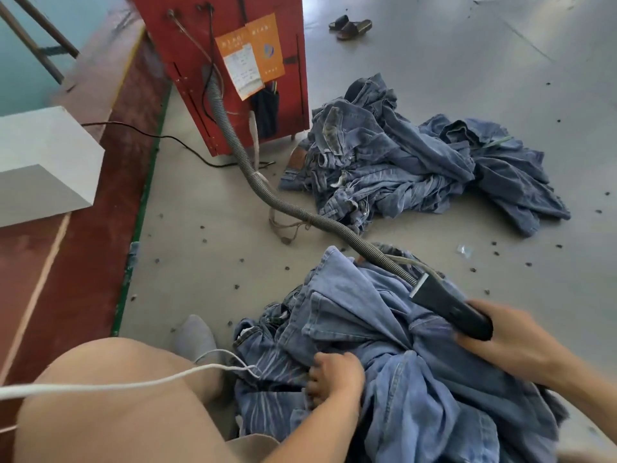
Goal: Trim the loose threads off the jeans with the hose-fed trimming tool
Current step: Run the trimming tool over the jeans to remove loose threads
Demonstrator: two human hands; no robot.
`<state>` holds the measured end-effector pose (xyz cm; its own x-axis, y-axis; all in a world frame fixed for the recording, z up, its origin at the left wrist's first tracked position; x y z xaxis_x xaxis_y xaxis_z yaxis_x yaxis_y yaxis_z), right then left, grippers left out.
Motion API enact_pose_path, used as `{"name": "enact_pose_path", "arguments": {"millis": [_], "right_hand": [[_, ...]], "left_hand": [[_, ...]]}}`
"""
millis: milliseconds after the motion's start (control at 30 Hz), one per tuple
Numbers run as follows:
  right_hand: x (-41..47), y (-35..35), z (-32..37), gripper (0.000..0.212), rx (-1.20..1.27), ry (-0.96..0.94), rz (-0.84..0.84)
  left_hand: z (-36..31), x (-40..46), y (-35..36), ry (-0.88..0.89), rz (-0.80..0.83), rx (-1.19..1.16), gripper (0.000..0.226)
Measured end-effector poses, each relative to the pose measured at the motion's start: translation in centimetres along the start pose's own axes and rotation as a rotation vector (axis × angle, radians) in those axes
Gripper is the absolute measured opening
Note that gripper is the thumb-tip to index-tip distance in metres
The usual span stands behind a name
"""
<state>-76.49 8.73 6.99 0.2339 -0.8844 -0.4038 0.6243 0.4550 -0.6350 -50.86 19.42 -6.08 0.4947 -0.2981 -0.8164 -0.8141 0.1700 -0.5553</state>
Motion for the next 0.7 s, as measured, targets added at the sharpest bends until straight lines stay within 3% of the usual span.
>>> {"name": "enact_pose_path", "arguments": {"millis": [100,233,333,400,433,467,567,633,700], "right_hand": [[1.4,-1.1,2.5,0.025,-0.057,-0.058,-0.061],[3.2,-1.6,5.3,0.027,-0.104,-0.126,-0.073],[4.1,-1.6,6.7,0.022,-0.105,-0.172,-0.090],[4.5,-1.5,7.2,0.023,-0.124,-0.180,-0.079],[4.6,-1.5,7.3,0.028,-0.127,-0.180,-0.064],[4.7,-1.5,7.2,0.038,-0.114,-0.174,-0.049],[4.6,-2.4,7.9,0.044,-0.073,-0.207,-0.071],[4.2,-3.8,8.9,0.034,-0.052,-0.277,-0.146],[3.6,-5.6,9.6,0.029,-0.017,-0.329,-0.227]], "left_hand": [[-1.5,0.1,-0.2,0.137,-0.107,0.157,0.045],[-2.1,1.0,-2.4,-0.009,-0.115,-0.037,0.067],[-3.7,2.3,-4.1,-0.023,-0.097,-0.007,0.077],[-5.1,3.0,-4.7,0.107,-0.124,-0.075,0.050],[-6.0,3.0,-4.9,0.201,-0.129,-0.244,0.027],[-6.9,2.6,-4.8,0.264,-0.075,-0.474,0.005],[-9.3,1.0,-3.5,0.291,0.230,-1.104,0.034],[-10.7,-0.5,-2.8,0.327,0.493,-1.224,0.032],[-11.3,-2.2,-2.4,0.443,0.717,-1.124,0.020]]}}
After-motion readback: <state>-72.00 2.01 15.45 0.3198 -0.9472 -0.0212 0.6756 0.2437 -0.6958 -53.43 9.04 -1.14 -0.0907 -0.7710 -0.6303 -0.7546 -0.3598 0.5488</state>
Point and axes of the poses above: each hand's wrist, its own x-axis towards the middle knuckle, its own y-axis out of the palm, z = x × y, the point moved 7 cm from there along x, towards the middle knuckle, and after that the axes turned 14 degrees about x, right-handed, at the moved point
